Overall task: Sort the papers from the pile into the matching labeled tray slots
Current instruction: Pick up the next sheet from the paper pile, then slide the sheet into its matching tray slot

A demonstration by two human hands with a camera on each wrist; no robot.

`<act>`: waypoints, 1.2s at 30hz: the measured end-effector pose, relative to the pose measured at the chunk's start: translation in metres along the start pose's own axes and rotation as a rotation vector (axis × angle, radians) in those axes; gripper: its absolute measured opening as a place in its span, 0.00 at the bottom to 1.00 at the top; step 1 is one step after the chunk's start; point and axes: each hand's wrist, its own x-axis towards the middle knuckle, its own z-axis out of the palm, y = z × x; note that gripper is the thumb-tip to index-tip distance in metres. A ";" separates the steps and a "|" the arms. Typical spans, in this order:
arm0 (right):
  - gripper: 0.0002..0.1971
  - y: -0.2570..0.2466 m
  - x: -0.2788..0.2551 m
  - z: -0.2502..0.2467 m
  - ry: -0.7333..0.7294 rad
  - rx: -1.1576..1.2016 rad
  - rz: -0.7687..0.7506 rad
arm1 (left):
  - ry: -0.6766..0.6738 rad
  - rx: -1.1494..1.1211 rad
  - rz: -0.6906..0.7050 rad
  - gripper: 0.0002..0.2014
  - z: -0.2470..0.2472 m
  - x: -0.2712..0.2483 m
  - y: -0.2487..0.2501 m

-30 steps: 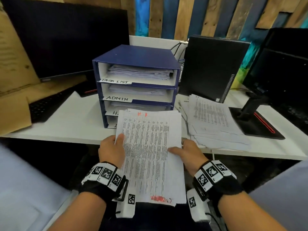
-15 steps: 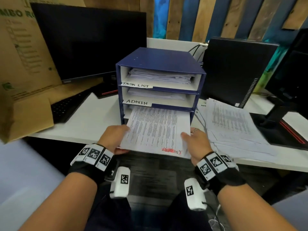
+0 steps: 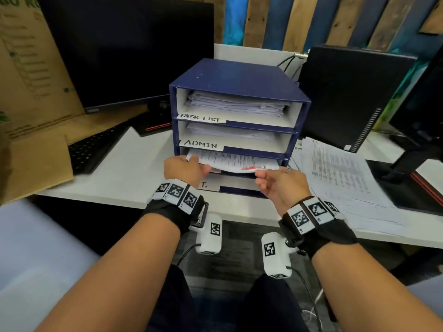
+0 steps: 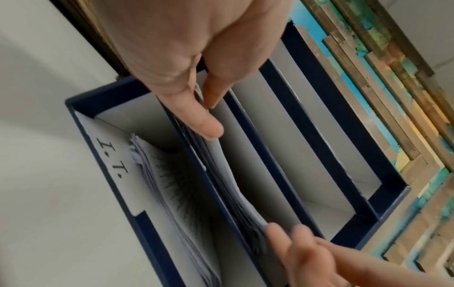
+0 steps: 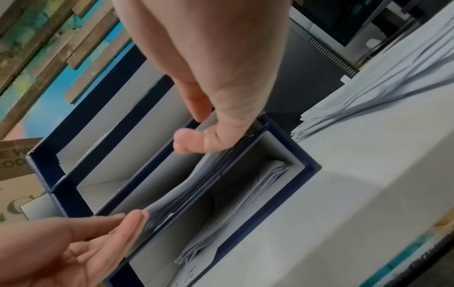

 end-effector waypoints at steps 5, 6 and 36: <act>0.13 0.005 0.002 0.008 -0.130 0.054 -0.030 | -0.017 -0.214 -0.027 0.12 0.015 0.002 -0.006; 0.16 0.006 0.003 0.009 -0.166 0.071 -0.018 | -0.013 -0.306 -0.024 0.11 0.018 -0.001 -0.006; 0.26 -0.026 0.093 -0.173 0.155 -1.632 -0.071 | -0.710 0.452 0.303 0.15 0.214 -0.089 -0.024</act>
